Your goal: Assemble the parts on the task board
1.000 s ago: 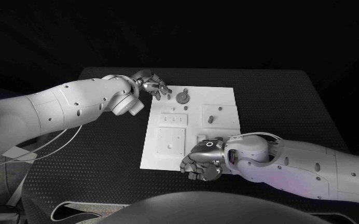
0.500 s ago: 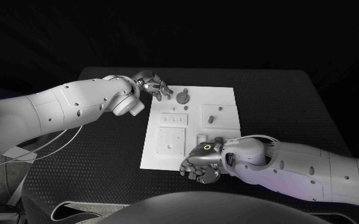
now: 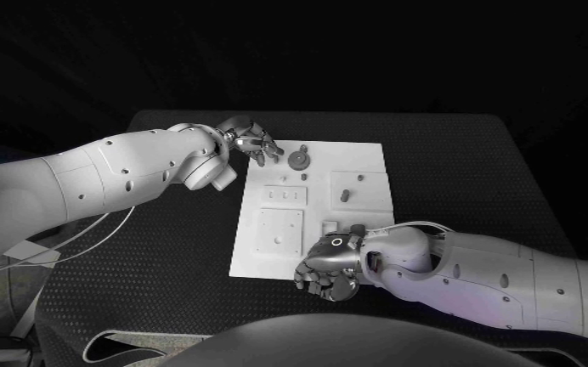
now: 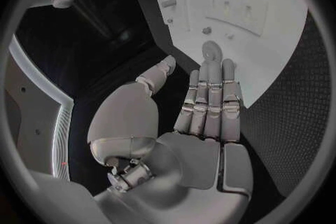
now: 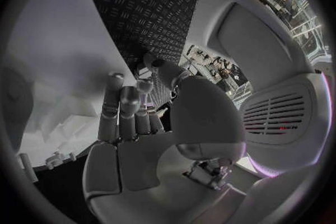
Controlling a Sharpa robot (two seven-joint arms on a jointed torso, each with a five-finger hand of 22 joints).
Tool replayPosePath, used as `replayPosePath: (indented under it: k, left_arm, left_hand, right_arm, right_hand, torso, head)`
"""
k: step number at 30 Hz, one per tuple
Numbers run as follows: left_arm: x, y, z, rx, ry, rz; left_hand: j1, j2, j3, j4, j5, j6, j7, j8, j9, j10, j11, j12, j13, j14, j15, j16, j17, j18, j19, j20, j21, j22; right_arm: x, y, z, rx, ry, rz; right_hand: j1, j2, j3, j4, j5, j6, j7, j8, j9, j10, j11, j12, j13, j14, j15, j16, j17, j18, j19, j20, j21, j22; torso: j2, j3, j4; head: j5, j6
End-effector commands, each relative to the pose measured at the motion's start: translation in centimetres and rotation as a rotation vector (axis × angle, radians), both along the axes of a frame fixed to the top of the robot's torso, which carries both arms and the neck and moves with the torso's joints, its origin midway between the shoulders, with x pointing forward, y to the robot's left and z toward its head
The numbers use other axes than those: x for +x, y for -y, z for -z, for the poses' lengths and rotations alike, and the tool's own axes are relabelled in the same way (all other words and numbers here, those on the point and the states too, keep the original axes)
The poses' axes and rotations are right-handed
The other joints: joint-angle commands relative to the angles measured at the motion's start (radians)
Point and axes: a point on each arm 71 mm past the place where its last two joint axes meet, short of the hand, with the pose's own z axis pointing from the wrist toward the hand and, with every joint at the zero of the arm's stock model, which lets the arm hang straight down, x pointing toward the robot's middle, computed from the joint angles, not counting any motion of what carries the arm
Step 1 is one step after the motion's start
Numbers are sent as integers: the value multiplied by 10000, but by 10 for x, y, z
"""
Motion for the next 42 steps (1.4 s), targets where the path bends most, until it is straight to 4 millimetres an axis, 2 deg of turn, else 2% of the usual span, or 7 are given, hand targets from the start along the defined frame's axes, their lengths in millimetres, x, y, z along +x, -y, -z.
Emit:
replayPosePath:
  k: [1, 11, 20, 34, 42]
  left_arm:
    - [-1, 3, 0, -120, -49, 149]
    - [-1, 1, 0, -112, -68, 139]
    - [-1, -1, 0, -87, -98, 111]
    - [-1, -1, 0, -79, -143, 130]
    - [-1, -1, 0, -85, -115, 105]
  left_hand:
    - [-58, 56, -62, -8, -43, -48, 49, 56, -11, 79, 13, -55, -11, 87, 4, -53, 16, 135, 81, 7, -40, -11]
    - [-61, 69, -76, -11, -43, -46, 48, 61, -15, 88, 12, -64, -13, 98, 1, -58, 31, 137, 93, 4, -40, -14]
    - [-63, 80, -88, -16, -43, -45, 47, 64, -19, 94, 11, -73, -15, 105, -2, -64, 44, 139, 99, 1, -41, -18]
    - [-63, 96, -102, -22, -43, -49, 47, 67, -25, 99, 11, -88, -19, 110, -5, -77, 61, 139, 105, 0, -45, -24]
    - [-60, 96, -113, -31, -42, -63, 51, 63, -33, 104, 11, -100, -23, 115, -7, -87, 76, 139, 109, -2, -49, -30]
  right_arm:
    - [1, 6, 8, -536, 244, 4]
    - [4, 9, 7, -312, 515, 112]
    - [4, 10, 6, -99, 653, 179]
    - [6, 12, 3, 207, 908, 349]
    - [5, 16, 1, 297, 785, 497]
  right_hand:
    - [-69, 38, -38, -11, -21, 303, 151, 90, 34, -58, 78, 93, -82, -12, 61, 79, -29, -180, -29, -59, 43, 206]
    - [-125, 146, -11, -8, -19, 1140, 312, 418, 207, -58, 214, 389, -382, 55, 189, 152, -99, -180, 25, -85, 116, 196]
    - [-254, 192, 7, 0, -19, 1661, 411, 526, 297, -58, 303, 572, -611, 109, 274, 194, -153, -180, 76, -102, 150, 188]
    - [-459, 252, 19, 30, -19, 1957, 367, 521, 338, -17, 266, 722, -812, 182, 243, 221, -204, -180, 172, -126, 178, 175]
    - [-801, 366, 52, 100, -18, 2122, 330, 459, 354, -21, 230, 829, -996, 220, 208, 226, -248, -180, 236, -147, 169, 162]
  torso:
    - [3, 6, 4]
    - [0, 0, 0]
    - [6, 1, 0]
    - [8, 3, -2]
    - [8, 9, -6]
  head:
    - [15, 1]
    - [-21, 1]
    - [-59, 1]
    - [-79, 1]
    - [-94, 1]
